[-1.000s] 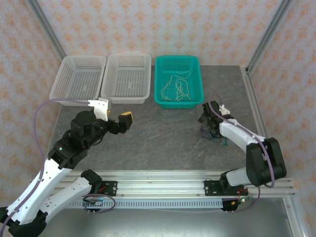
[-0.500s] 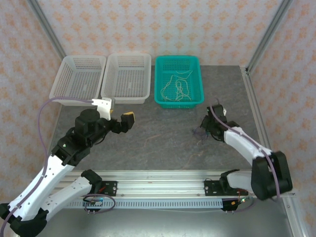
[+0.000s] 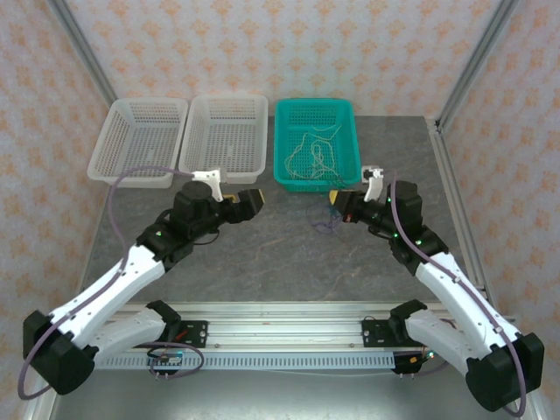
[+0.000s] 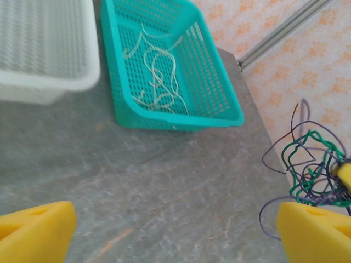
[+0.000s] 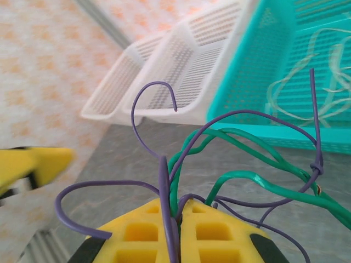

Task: Untangle the cables

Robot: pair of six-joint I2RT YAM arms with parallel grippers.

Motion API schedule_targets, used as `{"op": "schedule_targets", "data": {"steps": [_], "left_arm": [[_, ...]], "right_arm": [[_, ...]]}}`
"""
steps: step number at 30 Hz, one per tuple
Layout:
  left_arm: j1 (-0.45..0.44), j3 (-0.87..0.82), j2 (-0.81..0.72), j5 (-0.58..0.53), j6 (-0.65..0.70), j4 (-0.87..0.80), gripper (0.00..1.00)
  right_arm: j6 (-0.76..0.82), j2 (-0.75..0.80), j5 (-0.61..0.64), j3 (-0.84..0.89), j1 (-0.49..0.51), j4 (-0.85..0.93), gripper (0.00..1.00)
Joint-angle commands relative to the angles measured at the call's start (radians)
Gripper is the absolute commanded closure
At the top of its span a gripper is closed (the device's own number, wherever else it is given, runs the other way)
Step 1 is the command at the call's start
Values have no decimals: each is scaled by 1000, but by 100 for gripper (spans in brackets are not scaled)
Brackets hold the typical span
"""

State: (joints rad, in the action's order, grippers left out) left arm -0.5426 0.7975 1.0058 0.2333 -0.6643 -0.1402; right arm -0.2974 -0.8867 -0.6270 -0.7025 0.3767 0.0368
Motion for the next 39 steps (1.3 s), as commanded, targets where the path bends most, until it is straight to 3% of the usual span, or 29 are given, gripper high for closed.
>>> {"op": "schedule_targets", "data": {"steps": [1, 11, 14, 17, 20, 23, 31, 32, 36, 39], "left_arm": [[-28, -30, 46, 98, -219, 271, 7], [-122, -18, 235, 119, -414, 572, 14], [-144, 6, 293, 100, -424, 569, 18], [-150, 12, 319, 84, -436, 594, 41], [-151, 33, 313, 67, -407, 550, 78], [-152, 50, 288, 44, -367, 484, 100], [-151, 64, 160, -25, -247, 335, 100], [-150, 65, 154, 3, -240, 347, 95], [-151, 65, 156, 79, -254, 384, 49], [-152, 53, 160, 64, -265, 363, 38]], "right_arm": [[18, -14, -117, -16, 32, -122, 100], [-11, -60, -130, 4, 72, -173, 100], [-50, -62, -165, 19, 76, -231, 100], [-48, -61, -172, 21, 84, -226, 100], [-40, -60, -190, 30, 86, -221, 100], [-38, -61, -211, 50, 88, -229, 100], [-14, -52, -168, 93, 87, -180, 100], [-14, -49, -146, 95, 88, -175, 100], [-10, -54, -89, 79, 88, -146, 100], [-34, -64, -125, 73, 88, -185, 100]]}}
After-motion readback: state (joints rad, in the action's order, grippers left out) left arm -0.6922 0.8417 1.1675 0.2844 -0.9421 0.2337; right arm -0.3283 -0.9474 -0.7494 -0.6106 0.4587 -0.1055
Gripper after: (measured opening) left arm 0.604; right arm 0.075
